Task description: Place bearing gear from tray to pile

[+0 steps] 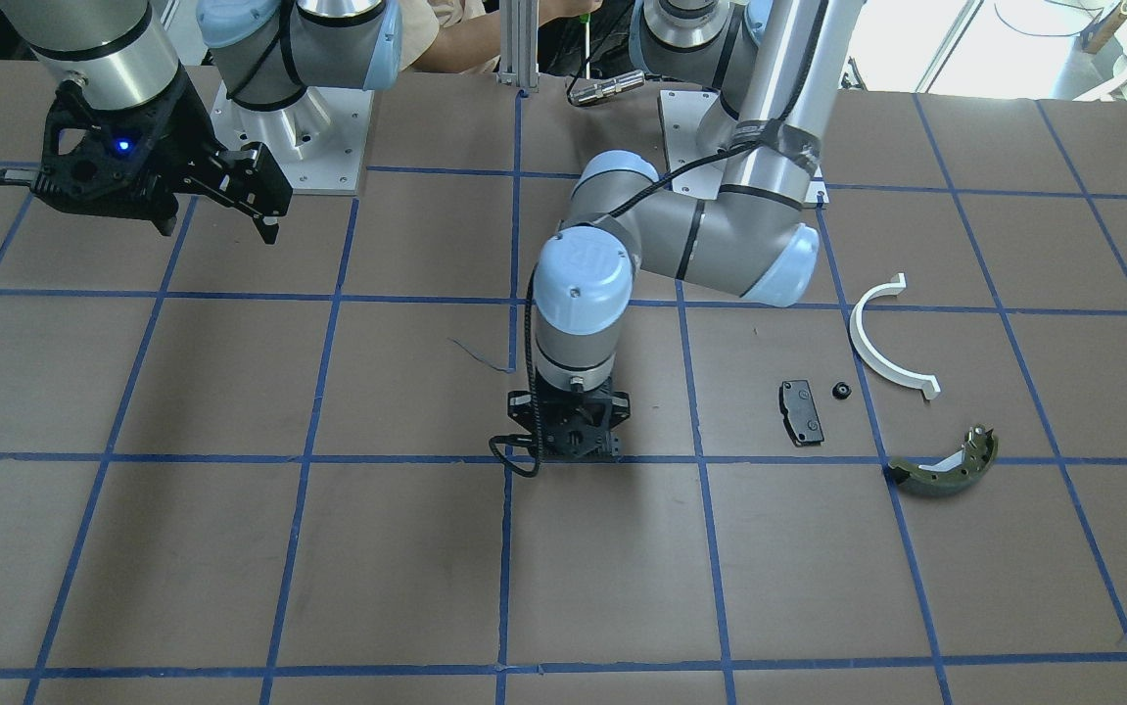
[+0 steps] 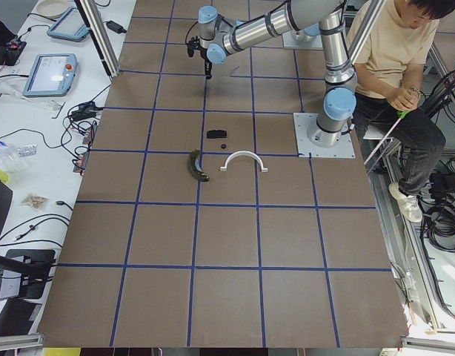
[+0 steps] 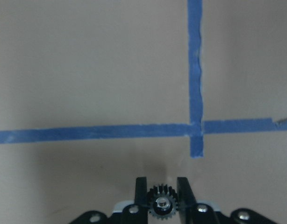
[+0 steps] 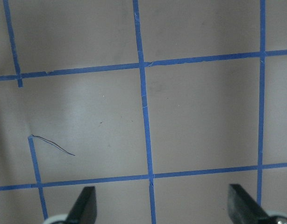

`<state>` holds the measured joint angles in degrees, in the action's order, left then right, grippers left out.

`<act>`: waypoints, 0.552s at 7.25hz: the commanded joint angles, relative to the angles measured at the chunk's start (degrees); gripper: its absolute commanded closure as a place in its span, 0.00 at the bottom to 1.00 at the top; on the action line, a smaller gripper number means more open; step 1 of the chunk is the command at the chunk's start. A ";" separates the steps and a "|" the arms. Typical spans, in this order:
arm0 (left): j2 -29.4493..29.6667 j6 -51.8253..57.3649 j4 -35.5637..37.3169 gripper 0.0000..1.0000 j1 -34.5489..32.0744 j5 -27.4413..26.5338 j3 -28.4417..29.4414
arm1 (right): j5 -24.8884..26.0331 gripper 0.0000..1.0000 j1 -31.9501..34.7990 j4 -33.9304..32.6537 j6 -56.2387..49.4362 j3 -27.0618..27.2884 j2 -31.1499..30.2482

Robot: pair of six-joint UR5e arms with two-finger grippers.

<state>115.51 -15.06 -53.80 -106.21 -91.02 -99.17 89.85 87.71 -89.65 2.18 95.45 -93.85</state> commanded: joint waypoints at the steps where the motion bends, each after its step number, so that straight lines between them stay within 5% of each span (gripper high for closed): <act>1: -4.49 14.90 -7.60 1.00 9.57 -0.38 -0.05 | -0.20 0.00 0.00 -0.09 0.02 0.00 0.07; 4: -10.29 32.77 -16.14 1.00 21.36 -2.91 -1.72 | -0.20 0.00 0.00 0.00 0.02 0.00 -0.02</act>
<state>107.41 11.00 -66.67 -89.54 -92.02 -99.91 89.69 87.71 -89.66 2.19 95.45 -93.80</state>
